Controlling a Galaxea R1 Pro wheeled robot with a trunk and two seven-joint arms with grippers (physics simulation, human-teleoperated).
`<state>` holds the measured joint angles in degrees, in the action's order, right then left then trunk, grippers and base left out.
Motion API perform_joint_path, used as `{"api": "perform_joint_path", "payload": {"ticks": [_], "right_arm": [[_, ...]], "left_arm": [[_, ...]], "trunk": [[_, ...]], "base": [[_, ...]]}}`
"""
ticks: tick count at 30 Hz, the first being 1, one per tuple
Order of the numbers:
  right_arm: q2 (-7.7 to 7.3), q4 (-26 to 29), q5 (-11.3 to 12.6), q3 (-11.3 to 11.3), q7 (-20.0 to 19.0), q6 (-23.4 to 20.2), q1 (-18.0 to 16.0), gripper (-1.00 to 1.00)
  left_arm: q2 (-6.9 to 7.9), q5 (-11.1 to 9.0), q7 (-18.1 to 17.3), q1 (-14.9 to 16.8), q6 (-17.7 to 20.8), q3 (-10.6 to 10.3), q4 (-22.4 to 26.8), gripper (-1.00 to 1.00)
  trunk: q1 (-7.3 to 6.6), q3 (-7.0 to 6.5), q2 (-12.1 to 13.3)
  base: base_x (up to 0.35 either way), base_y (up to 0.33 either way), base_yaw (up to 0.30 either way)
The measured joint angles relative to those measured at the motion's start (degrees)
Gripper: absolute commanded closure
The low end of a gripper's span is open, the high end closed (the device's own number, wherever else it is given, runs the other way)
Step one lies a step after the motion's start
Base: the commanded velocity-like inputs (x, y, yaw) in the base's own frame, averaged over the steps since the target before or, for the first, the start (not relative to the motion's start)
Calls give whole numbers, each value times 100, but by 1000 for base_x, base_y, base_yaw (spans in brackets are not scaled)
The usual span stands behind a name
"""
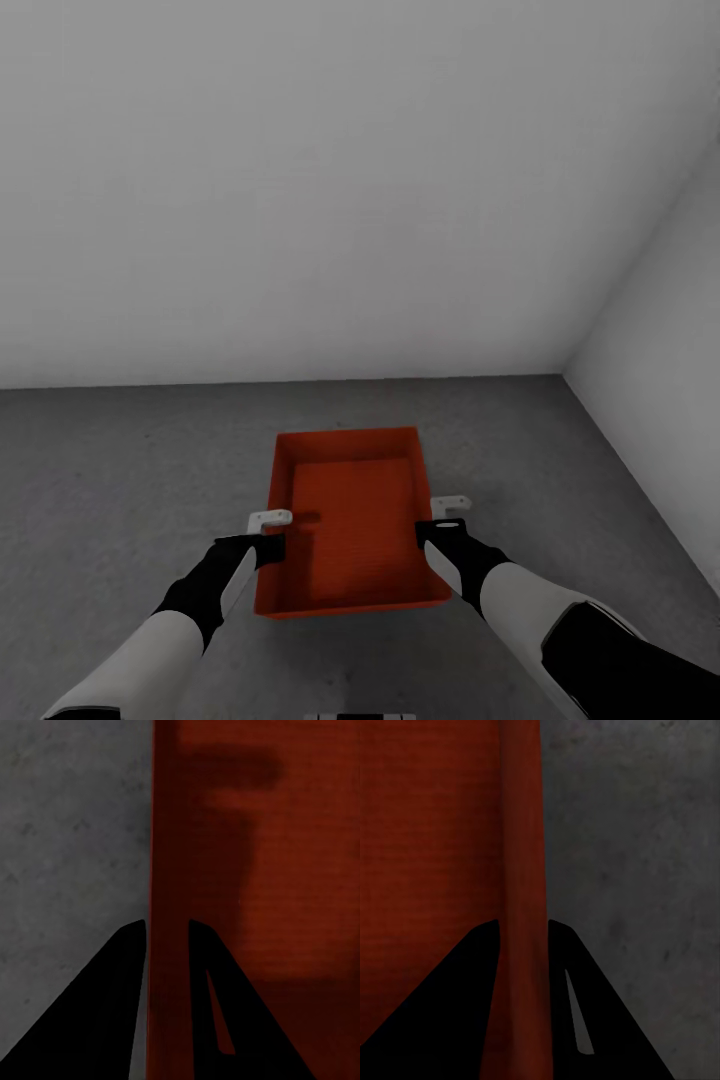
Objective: Move the two storage containers from the living room to the garage. In the garage, place one container on the floor and stack the other container on top of it (either order is fine).
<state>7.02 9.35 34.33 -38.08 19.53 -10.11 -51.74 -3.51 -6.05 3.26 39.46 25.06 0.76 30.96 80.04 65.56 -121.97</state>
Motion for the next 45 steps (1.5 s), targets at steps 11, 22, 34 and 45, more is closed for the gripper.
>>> {"api": "perform_joint_path", "payload": {"ticks": [11,22,34,45], "right_arm": [[-6,0,40,-31,-3,7,1,100],[-5,1,39,-30,-3,8,1,100],[-6,-2,31,-22,-9,7,1,100],[-6,-1,34,-25,-7,7,1,100]], "left_arm": [[0,-3,-2,0,-2,-3,-1,100],[2,-10,-2,0,-3,-6,-1,100],[-1,-1,-2,0,-1,-2,-2,100],[0,-5,-2,0,-1,-4,-2,100]], "trunk": [[0,45,0],[0,107,0],[22,205,-39],[263,491,-480]], "base": [[0,0,0],[0,0,0],[0,0,0],[0,0,0]]}}
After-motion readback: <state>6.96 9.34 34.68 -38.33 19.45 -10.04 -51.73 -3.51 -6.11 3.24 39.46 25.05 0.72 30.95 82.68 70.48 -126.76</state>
